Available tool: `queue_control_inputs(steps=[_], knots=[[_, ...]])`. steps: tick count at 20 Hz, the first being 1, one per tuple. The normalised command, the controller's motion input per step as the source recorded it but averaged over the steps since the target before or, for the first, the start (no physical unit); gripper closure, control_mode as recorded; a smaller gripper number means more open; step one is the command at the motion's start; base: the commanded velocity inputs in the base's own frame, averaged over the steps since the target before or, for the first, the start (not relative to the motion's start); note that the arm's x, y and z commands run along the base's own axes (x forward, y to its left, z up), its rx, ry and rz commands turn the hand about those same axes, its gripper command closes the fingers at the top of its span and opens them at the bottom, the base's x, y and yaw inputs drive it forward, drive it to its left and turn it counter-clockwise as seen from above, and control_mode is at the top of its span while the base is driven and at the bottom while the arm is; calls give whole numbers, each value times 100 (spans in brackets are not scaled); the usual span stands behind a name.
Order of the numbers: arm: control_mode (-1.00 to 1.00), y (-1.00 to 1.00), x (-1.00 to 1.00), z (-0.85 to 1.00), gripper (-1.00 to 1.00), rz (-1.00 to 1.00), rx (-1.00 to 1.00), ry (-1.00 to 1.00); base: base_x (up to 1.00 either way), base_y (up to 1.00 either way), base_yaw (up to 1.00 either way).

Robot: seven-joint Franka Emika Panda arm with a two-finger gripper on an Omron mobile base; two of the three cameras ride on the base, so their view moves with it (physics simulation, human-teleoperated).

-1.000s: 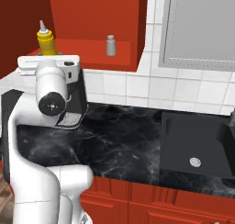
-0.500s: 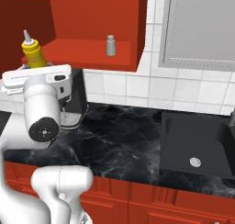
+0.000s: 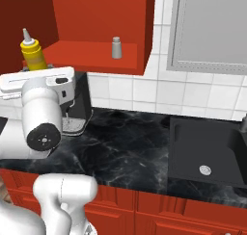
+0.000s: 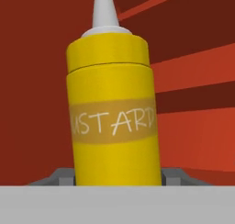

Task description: Move the mustard and shaker from the cabinet to the dining counter.

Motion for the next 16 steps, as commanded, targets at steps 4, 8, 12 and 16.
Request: queue_control_inputs(steps=[4, 8, 12, 16], knots=[[-100, -5, -3, 0, 100, 0, 0, 0, 0, 0, 0], [-100, -1, -3, 0, 100, 0, 0, 0, 0, 0, 0], [-100, 0, -1, -3, 100, 0, 0, 0, 0, 0, 0], [-100, 0, 0, -4, 100, 0, 0, 0, 0, 0, 0]])
